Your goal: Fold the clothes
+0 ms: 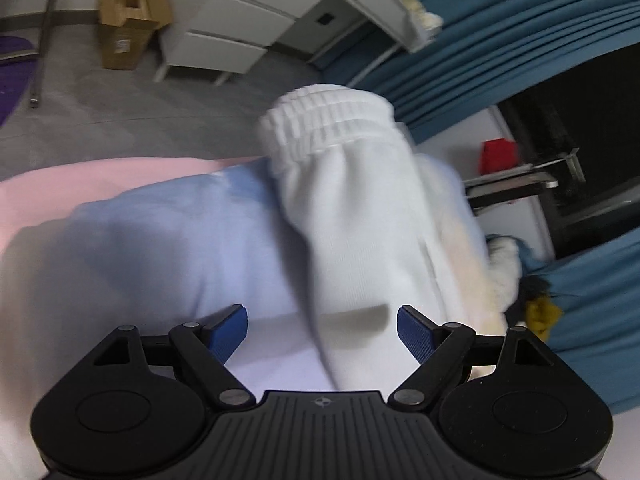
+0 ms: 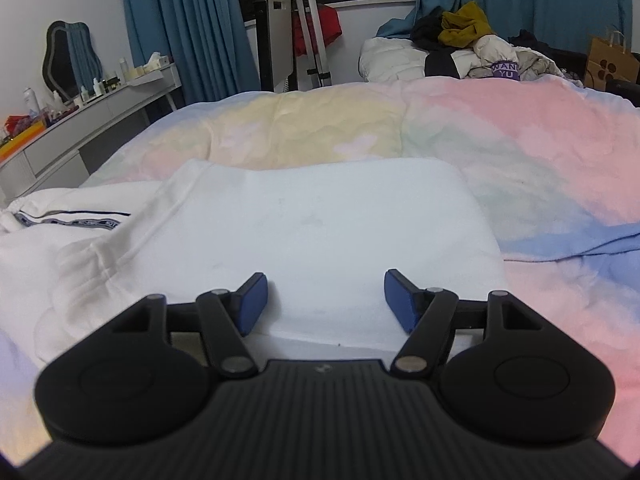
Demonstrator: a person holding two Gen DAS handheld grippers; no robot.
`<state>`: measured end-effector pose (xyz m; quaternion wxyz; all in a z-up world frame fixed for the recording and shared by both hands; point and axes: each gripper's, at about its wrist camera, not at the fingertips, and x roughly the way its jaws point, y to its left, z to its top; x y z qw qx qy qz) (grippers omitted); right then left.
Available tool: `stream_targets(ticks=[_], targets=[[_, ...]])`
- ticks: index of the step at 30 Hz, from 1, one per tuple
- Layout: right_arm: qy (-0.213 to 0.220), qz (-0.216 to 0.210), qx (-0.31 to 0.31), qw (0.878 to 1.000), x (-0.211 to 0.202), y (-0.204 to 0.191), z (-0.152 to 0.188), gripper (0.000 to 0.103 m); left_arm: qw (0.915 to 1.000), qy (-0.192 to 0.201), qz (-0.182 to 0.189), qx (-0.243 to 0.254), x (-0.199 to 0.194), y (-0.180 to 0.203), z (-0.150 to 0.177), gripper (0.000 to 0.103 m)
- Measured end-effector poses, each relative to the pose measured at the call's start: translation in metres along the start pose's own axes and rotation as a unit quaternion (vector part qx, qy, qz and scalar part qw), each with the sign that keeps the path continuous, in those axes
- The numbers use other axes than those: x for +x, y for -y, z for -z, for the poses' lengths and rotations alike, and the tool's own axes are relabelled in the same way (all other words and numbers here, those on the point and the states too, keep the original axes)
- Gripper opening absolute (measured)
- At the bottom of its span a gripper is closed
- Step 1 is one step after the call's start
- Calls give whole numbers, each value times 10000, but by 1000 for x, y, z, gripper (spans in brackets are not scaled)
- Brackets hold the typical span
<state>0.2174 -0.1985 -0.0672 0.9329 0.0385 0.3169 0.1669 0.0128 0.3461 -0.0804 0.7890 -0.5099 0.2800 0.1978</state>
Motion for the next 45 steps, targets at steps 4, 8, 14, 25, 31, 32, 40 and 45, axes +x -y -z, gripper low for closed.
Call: stream_targets(ticks=[4, 8, 14, 25, 31, 32, 40, 45], targets=[[4, 21, -12, 10000, 0, -1, 0, 68, 10000, -36, 18, 6, 5, 1, -1, 85], [5, 3, 48, 10000, 0, -1, 0, 68, 9998, -82, 57, 158, 17, 9, -2, 85], [20, 29, 29, 10000, 0, -3, 0, 68, 9985, 363, 205, 361, 41, 24, -8, 85], [279, -116, 552, 9980, -47, -5, -3, 68, 9908, 1281, 441, -73, 64, 30, -28, 64], [-64, 231, -13, 9997, -9, -14, 12, 68, 9903, 1328, 280, 302, 69, 28, -39, 34], [-65, 240, -36, 9997, -9, -14, 12, 68, 9893, 1374, 164, 469, 69, 36, -38, 31], [-137, 23, 248, 9996, -20, 6, 4, 65, 9712, 2001, 54, 1294, 34, 136, -12, 19], [6, 27, 715, 9974, -42, 29, -7, 66, 9494, 2361, 250, 2055, 13, 226, 26, 19]])
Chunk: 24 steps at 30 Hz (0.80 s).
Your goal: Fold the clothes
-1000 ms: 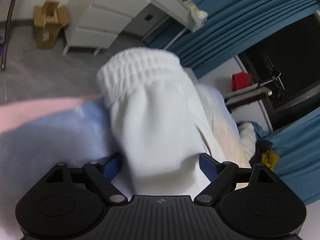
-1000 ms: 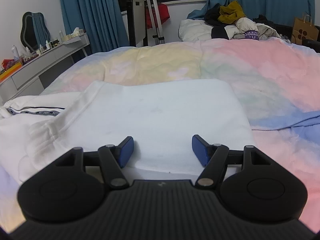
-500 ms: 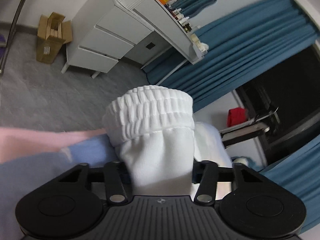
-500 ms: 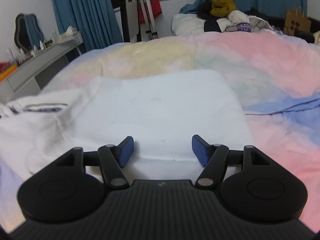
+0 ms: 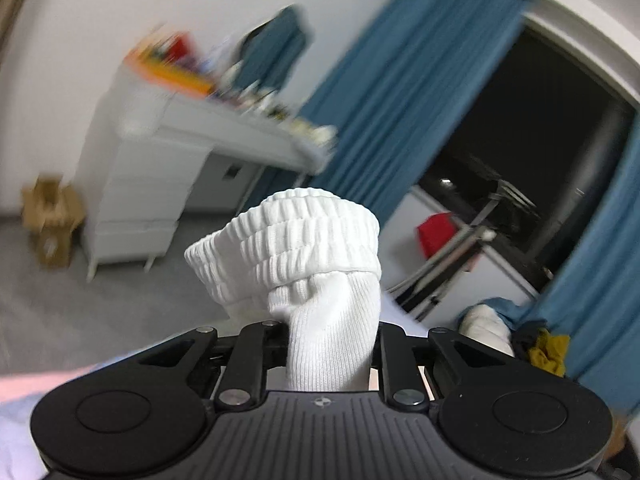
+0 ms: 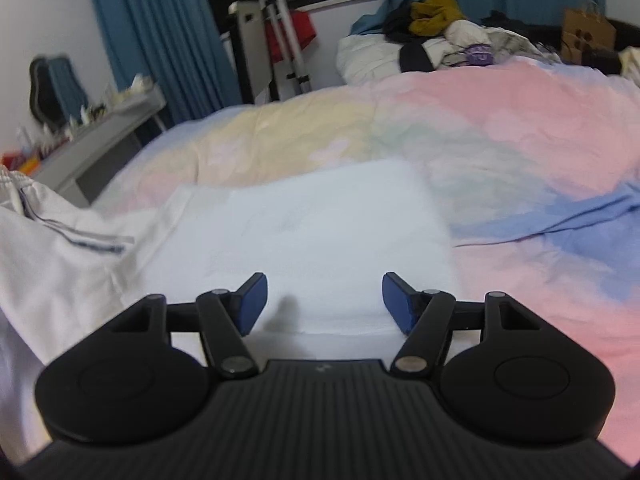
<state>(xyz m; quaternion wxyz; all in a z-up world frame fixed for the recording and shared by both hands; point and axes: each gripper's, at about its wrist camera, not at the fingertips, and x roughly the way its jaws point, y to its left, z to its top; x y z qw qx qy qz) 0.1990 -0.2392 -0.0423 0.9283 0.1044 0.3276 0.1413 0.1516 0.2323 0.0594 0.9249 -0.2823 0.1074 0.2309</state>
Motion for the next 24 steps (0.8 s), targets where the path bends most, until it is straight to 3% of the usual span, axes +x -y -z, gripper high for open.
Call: stream_targets(ticks=[6, 13, 19, 24], targets=[[179, 88, 706, 9973, -19, 42, -16, 66, 9938, 368, 582, 877, -32, 124, 22, 19], [436, 141, 1512, 9874, -39, 91, -30, 67, 9740, 417, 1473, 1668, -48, 240, 96, 19], [554, 160, 1971, 9787, -45, 122, -35, 68, 9381, 176, 2107, 2744, -53, 305, 207, 18], [483, 131, 2247, 9731, -42, 140, -35, 68, 8956, -267, 2419, 3723, -54, 323, 310, 17]])
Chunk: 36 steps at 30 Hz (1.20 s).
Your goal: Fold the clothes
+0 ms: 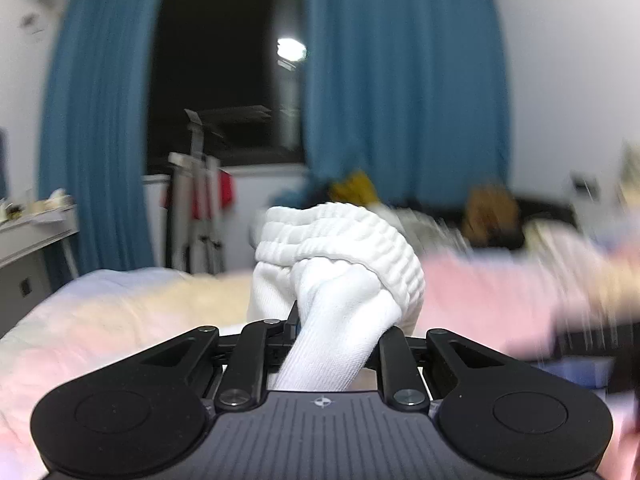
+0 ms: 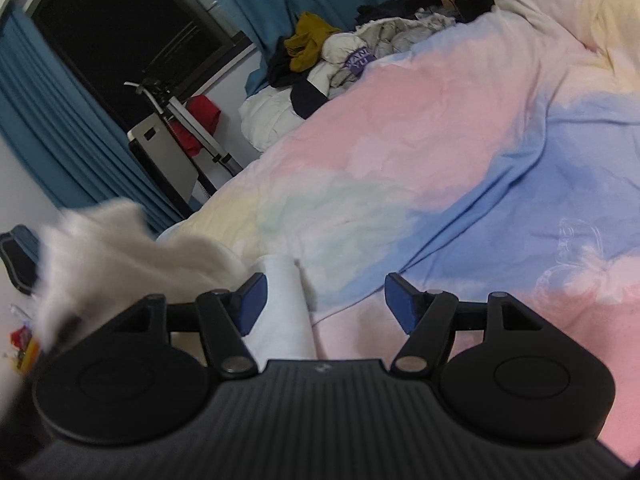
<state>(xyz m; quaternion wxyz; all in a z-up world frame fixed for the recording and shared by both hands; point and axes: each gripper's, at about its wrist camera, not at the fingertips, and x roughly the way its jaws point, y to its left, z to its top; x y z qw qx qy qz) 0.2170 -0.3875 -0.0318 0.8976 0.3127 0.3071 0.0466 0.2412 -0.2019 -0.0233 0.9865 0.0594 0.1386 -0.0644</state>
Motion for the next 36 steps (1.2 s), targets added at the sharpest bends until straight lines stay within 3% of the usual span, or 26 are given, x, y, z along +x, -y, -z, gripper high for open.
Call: stream_targets(ticks=[6, 10, 15, 18, 20, 27, 29, 34, 36], targets=[[-267, -375, 578, 9973, 6, 20, -6, 68, 9941, -63, 135, 1074, 6, 19, 40, 18], [-543, -954, 1360, 9846, 14, 39, -9, 68, 9846, -254, 325, 1699, 6, 9, 53, 24], [-804, -1573, 1866, 9664, 22, 48, -7, 67, 9768, -240, 268, 2113, -7, -7, 79, 52], [-910, -1717, 1780, 9646, 27, 41, -5, 63, 9746, -304, 313, 2198, -13, -13, 89, 58], [-1044, -1874, 1763, 9607, 36, 34, -5, 62, 9730, -319, 365, 2257, -45, -4, 101, 61], [-1570, -1890, 1390, 9593, 85, 12, -8, 60, 9744, -312, 433, 2182, -73, -22, 113, 61], [-1700, -1895, 1224, 9593, 99, 5, -8, 59, 9768, -324, 434, 2073, -78, -27, 117, 61], [-1999, -2420, 925, 9450, 125, -14, -5, 57, 9869, -409, 464, 1489, -78, -45, 116, 60], [-1985, -2337, 751, 9489, 130, -21, -4, 55, 9883, -446, 472, 1382, -76, -48, 113, 60]])
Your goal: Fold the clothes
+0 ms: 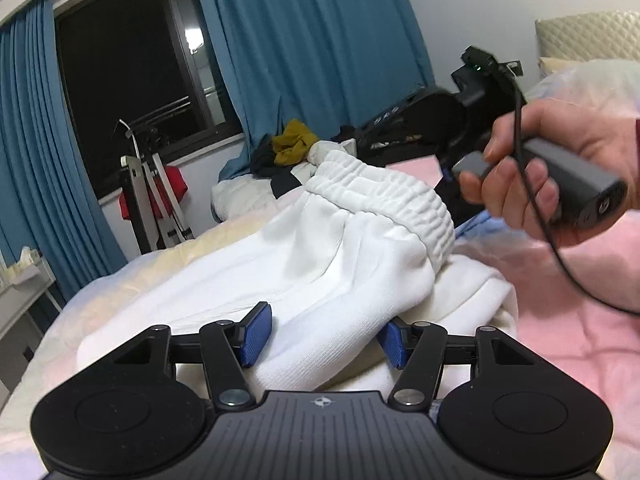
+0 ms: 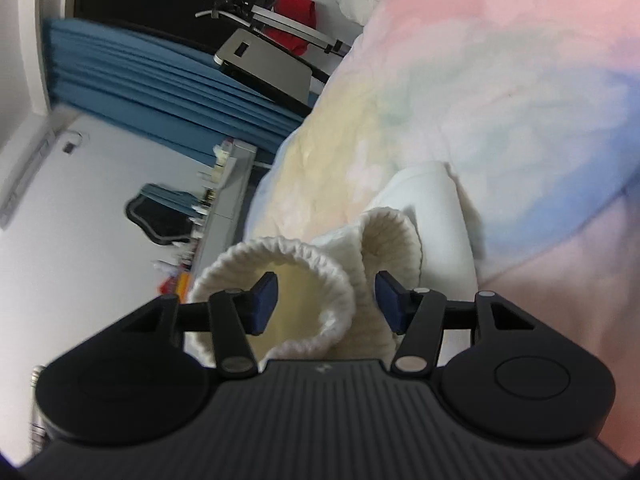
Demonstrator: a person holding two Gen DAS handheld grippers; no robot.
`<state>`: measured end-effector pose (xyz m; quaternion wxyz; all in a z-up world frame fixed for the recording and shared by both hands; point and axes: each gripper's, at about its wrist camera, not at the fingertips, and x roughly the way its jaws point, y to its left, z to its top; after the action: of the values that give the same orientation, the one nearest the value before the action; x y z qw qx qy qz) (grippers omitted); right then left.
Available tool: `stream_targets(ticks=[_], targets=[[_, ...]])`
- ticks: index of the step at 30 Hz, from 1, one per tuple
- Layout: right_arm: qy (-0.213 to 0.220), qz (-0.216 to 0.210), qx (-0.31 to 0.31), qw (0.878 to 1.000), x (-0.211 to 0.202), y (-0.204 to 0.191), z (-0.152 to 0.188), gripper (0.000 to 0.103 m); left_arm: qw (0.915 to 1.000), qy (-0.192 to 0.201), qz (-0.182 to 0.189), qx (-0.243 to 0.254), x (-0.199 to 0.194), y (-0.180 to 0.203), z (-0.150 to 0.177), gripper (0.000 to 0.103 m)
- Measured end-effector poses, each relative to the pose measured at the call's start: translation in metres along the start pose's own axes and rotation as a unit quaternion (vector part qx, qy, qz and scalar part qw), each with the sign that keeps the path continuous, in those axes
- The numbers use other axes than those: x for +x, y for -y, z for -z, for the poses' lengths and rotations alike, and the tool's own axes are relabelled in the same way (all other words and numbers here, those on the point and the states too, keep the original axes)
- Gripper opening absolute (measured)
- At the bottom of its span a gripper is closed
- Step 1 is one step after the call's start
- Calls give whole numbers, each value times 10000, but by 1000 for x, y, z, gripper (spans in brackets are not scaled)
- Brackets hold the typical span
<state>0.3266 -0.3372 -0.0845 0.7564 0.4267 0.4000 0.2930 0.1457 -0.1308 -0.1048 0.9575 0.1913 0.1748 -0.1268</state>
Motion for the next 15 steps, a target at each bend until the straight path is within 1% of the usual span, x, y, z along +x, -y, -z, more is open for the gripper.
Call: stream_targets(ticks=[1, 3, 4, 6, 8, 9, 11, 13, 15], targets=[[-45, 6, -47, 10000, 4, -1, 0, 54, 10000, -24, 16, -21, 0, -1, -1, 59], [-34, 108, -175, 9998, 11, -3, 0, 44, 9999, -62, 80, -96, 1, -3, -2, 57], [-8, 167, -241, 9996, 15, -5, 0, 42, 9998, -66, 107, -128, 2, -5, -2, 56], [93, 221, -320, 9992, 20, -5, 2, 32, 9998, -30, 102, -146, 1, -9, -1, 52], [233, 248, -374, 9987, 22, -7, 6, 26, 9997, -40, 144, -186, 1, -11, -1, 44], [316, 249, -336, 9986, 20, -8, 6, 23, 9996, -53, 175, -216, 1, -13, -2, 41], [505, 148, -274, 9982, 14, -12, 6, 20, 9994, -77, 202, -257, 0, -15, -3, 23], [713, 29, -342, 9969, 3, -16, 5, 19, 9993, -80, 205, -289, -3, -16, -4, 19], [854, -40, -393, 9956, -2, -21, 3, 18, 9993, 27, 186, -328, -7, -18, -7, 16]])
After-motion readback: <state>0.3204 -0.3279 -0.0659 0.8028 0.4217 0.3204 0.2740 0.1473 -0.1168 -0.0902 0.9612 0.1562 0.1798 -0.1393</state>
